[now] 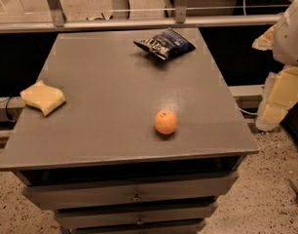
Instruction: Move orange near blue chip bag
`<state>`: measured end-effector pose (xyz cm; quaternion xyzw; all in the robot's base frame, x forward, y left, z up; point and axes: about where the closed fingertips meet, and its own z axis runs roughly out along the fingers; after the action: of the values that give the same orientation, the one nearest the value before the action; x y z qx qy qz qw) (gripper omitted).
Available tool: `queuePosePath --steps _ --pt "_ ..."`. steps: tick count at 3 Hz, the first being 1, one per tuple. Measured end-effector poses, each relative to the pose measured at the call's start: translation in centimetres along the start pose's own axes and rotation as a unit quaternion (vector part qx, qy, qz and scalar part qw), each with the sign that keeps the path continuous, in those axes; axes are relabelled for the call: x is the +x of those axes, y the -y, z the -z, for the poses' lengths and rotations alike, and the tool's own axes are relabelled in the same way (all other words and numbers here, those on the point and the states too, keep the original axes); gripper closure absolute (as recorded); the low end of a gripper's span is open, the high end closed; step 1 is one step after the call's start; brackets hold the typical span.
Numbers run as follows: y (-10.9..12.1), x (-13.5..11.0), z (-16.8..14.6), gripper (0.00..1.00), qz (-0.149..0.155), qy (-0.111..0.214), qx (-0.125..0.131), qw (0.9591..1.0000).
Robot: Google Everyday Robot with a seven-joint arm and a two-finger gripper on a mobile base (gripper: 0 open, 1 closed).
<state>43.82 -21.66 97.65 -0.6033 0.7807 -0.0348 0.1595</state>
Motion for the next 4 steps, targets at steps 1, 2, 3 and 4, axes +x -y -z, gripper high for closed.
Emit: queuePosePath --steps 1,2,3,4 --pt "0.0 -0.2 -0.3 0.0 -0.001 0.006 -0.002 1.0" --pt "0.0 -1.5 -2.5 0.0 -0.009 0.047 -0.02 0.9986" --pt "-0.9 -4.4 -6.3 0.0 -0.008 0.099 -0.047 0.9939" --pt "-1.9 -7.4 -9.6 0.0 -0.005 0.145 -0.064 0.9873"
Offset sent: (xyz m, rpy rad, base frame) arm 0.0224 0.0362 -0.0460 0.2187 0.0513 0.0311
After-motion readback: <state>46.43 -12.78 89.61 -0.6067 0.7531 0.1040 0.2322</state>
